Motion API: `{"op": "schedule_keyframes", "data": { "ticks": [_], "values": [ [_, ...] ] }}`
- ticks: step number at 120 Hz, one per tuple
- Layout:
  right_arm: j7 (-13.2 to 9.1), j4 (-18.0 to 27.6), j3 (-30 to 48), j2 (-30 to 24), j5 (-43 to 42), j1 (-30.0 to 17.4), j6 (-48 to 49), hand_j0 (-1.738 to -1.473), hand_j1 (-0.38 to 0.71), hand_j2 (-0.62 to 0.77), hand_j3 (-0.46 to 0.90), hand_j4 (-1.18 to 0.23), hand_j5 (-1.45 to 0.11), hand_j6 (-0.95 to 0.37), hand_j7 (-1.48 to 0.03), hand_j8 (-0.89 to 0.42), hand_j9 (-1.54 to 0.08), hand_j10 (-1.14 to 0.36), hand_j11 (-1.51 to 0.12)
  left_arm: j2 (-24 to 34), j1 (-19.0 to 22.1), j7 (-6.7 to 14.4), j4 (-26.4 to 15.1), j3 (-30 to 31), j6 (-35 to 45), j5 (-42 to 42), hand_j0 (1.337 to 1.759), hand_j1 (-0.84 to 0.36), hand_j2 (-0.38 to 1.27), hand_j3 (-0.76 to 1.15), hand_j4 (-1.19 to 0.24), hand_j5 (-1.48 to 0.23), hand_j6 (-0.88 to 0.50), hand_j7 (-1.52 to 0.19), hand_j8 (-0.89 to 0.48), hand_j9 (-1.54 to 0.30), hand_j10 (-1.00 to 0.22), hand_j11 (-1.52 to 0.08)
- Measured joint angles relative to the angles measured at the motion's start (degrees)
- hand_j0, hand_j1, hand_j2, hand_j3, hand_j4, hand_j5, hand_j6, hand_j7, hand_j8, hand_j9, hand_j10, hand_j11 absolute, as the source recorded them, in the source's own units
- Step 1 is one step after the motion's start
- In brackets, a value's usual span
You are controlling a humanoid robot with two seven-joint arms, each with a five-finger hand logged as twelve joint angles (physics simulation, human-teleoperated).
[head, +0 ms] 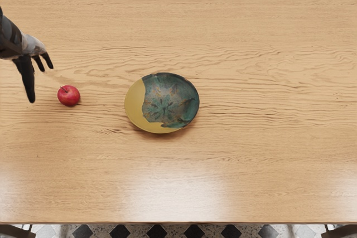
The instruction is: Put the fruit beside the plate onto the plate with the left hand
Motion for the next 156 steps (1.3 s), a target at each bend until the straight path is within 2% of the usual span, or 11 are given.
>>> {"op": "schedule_keyframes", "data": {
  "ticks": [28,53,68,103,156],
  "values": [
    [0.0,0.0,0.0,0.0,0.0,0.0,0.0,-1.658,-0.32,-0.01,0.00,-0.03,-0.03,-0.03,-0.03,-0.03,-0.03,-0.03,-0.03,-5.4,1.3,-0.5,0.9,2.1,5.8,0.5,1.658,0.05,0.05,0.00,-0.25,-0.32,-0.25,-0.32,-0.25,-0.32,-0.25,-0.32],
    [0.0,0.0,0.0,0.0,0.0,0.0,0.0,-1.658,-0.32,-0.01,0.00,-0.03,-0.03,-0.03,-0.03,-0.03,-0.03,-0.03,-0.03,-8.2,5.2,-4.2,2.7,0.7,6.5,0.7,1.658,0.05,0.05,0.00,-0.25,-0.32,-0.25,-0.32,-0.25,-0.32,-0.25,-0.32],
    [0.0,0.0,0.0,0.0,0.0,0.0,0.0,-1.658,-0.32,-0.01,0.00,-0.03,-0.03,-0.03,-0.03,-0.03,-0.03,-0.03,-0.03,-11.4,8.1,-5.3,5.0,-0.4,6.7,0.9,1.658,0.05,0.05,0.00,-0.25,-0.32,-0.25,-0.32,-0.25,-0.32,-0.25,-0.32],
    [0.0,0.0,0.0,0.0,0.0,0.0,0.0,-1.658,-0.32,-0.01,0.00,-0.03,-0.03,-0.03,-0.03,-0.03,-0.03,-0.03,-0.03,-14.6,11.4,-5.7,7.1,-0.6,13.6,3.2,1.658,0.05,0.05,0.00,-0.25,-0.32,-0.25,-0.32,-0.25,-0.32,-0.25,-0.32],
    [0.0,0.0,0.0,0.0,0.0,0.0,0.0,-1.658,-0.32,-0.01,0.00,-0.03,-0.03,-0.03,-0.03,-0.03,-0.03,-0.03,-0.03,-14.9,13.4,-5.5,7.1,3.5,14.5,3.3,1.658,0.05,0.05,0.00,-0.25,-0.32,-0.25,-0.32,-0.25,-0.32,-0.25,-0.32]
  ]
}}
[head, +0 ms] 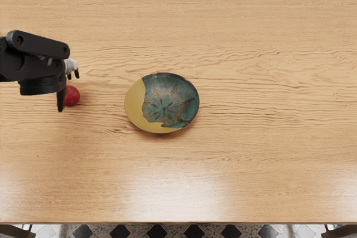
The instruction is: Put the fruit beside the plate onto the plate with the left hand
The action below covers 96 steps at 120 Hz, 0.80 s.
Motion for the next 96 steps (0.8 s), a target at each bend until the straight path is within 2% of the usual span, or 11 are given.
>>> {"op": "schedule_keyframes", "data": {
  "ticks": [65,96],
  "values": [
    [0.0,0.0,0.0,0.0,0.0,0.0,0.0,-1.658,-0.32,-0.01,0.00,-0.03,-0.03,-0.03,-0.03,-0.03,-0.03,-0.03,-0.03,-2.2,2.6,-0.1,0.4,1.3,5.8,-0.2,1.658,0.05,0.05,0.00,-0.25,-0.33,-0.25,-0.33,-0.25,-0.33,-0.25,-0.33],
    [0.0,0.0,0.0,0.0,0.0,0.0,0.0,-1.658,-0.32,-0.01,0.00,-0.03,-0.03,-0.03,-0.03,-0.03,-0.03,-0.03,-0.03,-3.7,4.9,-0.2,2.5,1.2,5.9,-0.4,1.658,0.04,0.05,0.00,-0.26,-0.33,-0.26,-0.33,-0.26,-0.33,-0.26,-0.33]
  ]
}}
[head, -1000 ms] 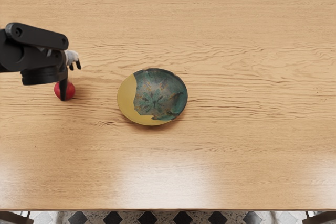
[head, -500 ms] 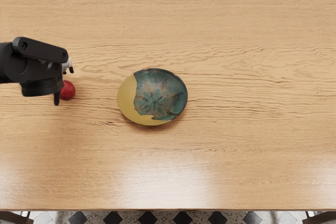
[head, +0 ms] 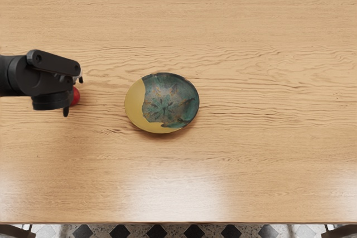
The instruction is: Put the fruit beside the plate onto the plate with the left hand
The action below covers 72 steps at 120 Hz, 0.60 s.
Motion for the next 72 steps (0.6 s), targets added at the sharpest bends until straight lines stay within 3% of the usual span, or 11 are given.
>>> {"op": "schedule_keyframes", "data": {
  "ticks": [72],
  "values": [
    [0.0,0.0,0.0,0.0,0.0,0.0,0.0,-1.658,-0.32,-0.01,0.00,-0.03,-0.03,-0.03,-0.03,-0.03,-0.03,-0.03,-0.03,-0.5,1.7,-2.4,2.0,-0.1,0.0,-0.2,1.658,-0.06,0.07,0.00,-0.34,-0.45,-0.35,-0.45,-0.35,-0.45,-0.34,-0.45]
  ]
}}
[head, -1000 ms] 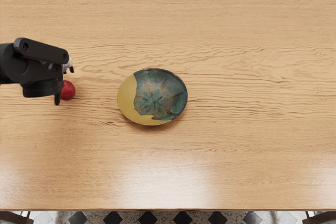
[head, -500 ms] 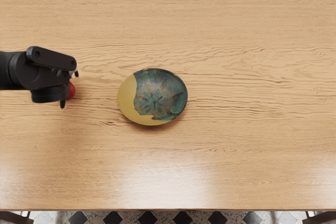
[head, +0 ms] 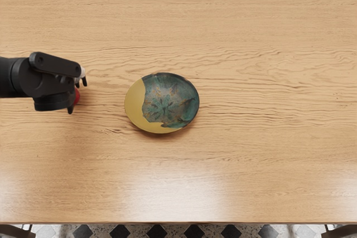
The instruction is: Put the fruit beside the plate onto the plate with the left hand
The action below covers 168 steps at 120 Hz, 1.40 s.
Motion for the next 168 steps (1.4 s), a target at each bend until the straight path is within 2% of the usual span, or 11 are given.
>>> {"op": "schedule_keyframes", "data": {
  "ticks": [70,120,148,157,168],
  "values": [
    [0.0,0.0,0.0,0.0,0.0,0.0,0.0,-1.658,-0.32,-0.01,0.00,-0.03,-0.03,-0.03,-0.03,-0.03,-0.03,-0.03,-0.03,0.5,0.5,-0.1,0.1,1.0,0.0,-0.1,1.658,-0.12,0.08,0.00,-0.39,-0.51,-0.39,-0.51,-0.39,-0.51,-0.39,-0.51],
    [0.0,0.0,0.0,0.0,0.0,0.0,0.0,-1.658,-0.32,-0.01,0.00,-0.03,-0.03,-0.03,-0.03,-0.03,-0.03,-0.03,-0.03,0.4,1.0,-0.6,2.1,1.0,-0.1,-0.2,1.658,-0.25,0.14,0.00,-0.51,-0.66,-0.47,-0.66,-0.51,-0.66,-0.51,-0.66],
    [0.0,0.0,0.0,0.0,0.0,0.0,0.0,-1.658,-0.32,-0.01,0.00,-0.03,-0.03,-0.03,-0.03,-0.03,-0.03,-0.03,-0.03,-0.2,2.0,-0.8,2.6,1.0,0.0,0.3,1.650,-0.24,0.03,0.00,-0.60,-0.71,-0.43,-0.72,-0.47,-0.77,-0.57,-0.76],
    [0.0,0.0,0.0,0.0,0.0,0.0,0.0,-1.658,-0.32,-0.01,0.00,-0.03,-0.03,-0.03,-0.03,-0.03,-0.03,-0.03,-0.03,-0.2,2.2,-0.8,2.6,1.0,0.2,0.3,1.650,-0.27,0.13,0.00,-0.65,-0.72,-0.42,-0.76,-0.46,-0.81,-0.60,-0.80],
    [0.0,0.0,0.0,0.0,0.0,0.0,0.0,-1.658,-0.32,-0.01,0.00,-0.03,-0.03,-0.03,-0.03,-0.03,-0.03,-0.03,-0.03,-0.4,2.2,-0.9,2.7,0.9,0.2,0.2,1.650,-0.30,0.21,0.00,-0.63,-0.74,-0.40,-0.79,-0.43,-0.86,-0.63,-0.85]
  ]
}}
